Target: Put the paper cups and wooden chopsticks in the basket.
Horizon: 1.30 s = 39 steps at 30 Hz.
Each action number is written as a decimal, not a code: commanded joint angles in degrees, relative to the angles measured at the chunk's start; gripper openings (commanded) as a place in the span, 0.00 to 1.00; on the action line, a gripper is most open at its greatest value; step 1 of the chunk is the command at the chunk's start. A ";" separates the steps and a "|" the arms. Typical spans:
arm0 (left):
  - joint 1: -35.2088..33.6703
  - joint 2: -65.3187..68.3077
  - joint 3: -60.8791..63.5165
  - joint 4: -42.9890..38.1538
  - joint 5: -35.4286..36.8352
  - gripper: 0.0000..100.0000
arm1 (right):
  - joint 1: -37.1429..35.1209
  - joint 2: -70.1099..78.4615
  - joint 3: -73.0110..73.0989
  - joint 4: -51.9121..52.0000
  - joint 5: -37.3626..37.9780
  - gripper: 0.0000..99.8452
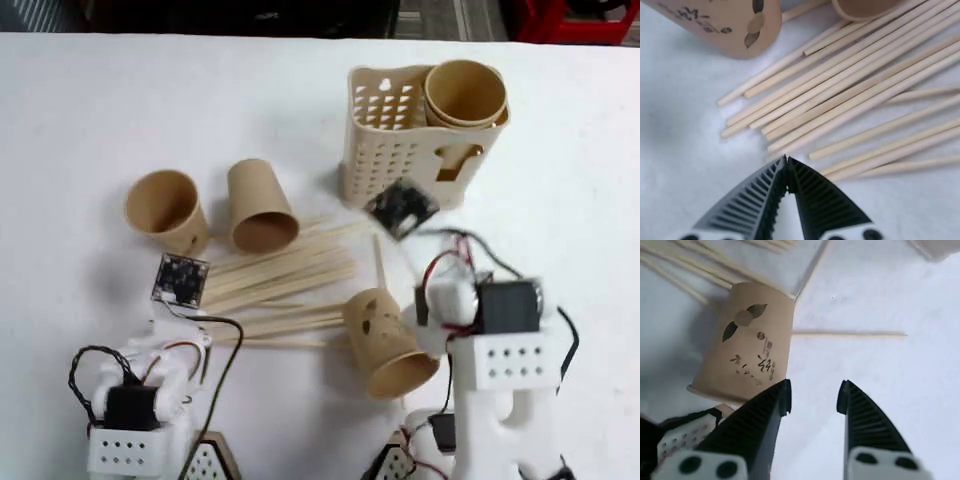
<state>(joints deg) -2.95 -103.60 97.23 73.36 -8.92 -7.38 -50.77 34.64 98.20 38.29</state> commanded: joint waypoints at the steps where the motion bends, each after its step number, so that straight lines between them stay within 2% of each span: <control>1: -0.40 -0.75 -0.26 0.26 0.26 0.03 | -1.27 -6.37 4.92 0.31 6.07 0.16; 8: -0.40 -0.75 -0.26 0.26 0.26 0.03 | -1.10 -14.73 11.34 0.31 15.12 0.16; 15: -0.40 -0.75 -0.26 0.26 0.26 0.03 | -1.10 -15.16 11.08 0.31 22.68 0.16; 20: -0.40 -0.75 -0.26 0.26 0.26 0.03 | -1.10 -15.16 11.34 0.40 32.79 0.16; 22: -0.40 -0.75 -0.26 0.26 0.26 0.03 | -1.10 -15.25 11.34 0.40 34.29 0.16; 28: -0.40 -0.75 -0.26 0.26 0.26 0.03 | -2.15 -15.16 13.80 0.48 34.64 0.16; 33: -0.40 -0.75 -0.26 0.26 0.26 0.03 | -9.10 -15.16 20.57 0.22 34.02 0.16; 39: -0.40 -0.75 -0.26 0.26 0.26 0.03 | -18.77 -15.16 17.41 -1.27 22.51 0.16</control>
<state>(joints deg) -2.95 -103.60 97.23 73.36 -8.92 -21.10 -65.54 55.03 98.11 66.15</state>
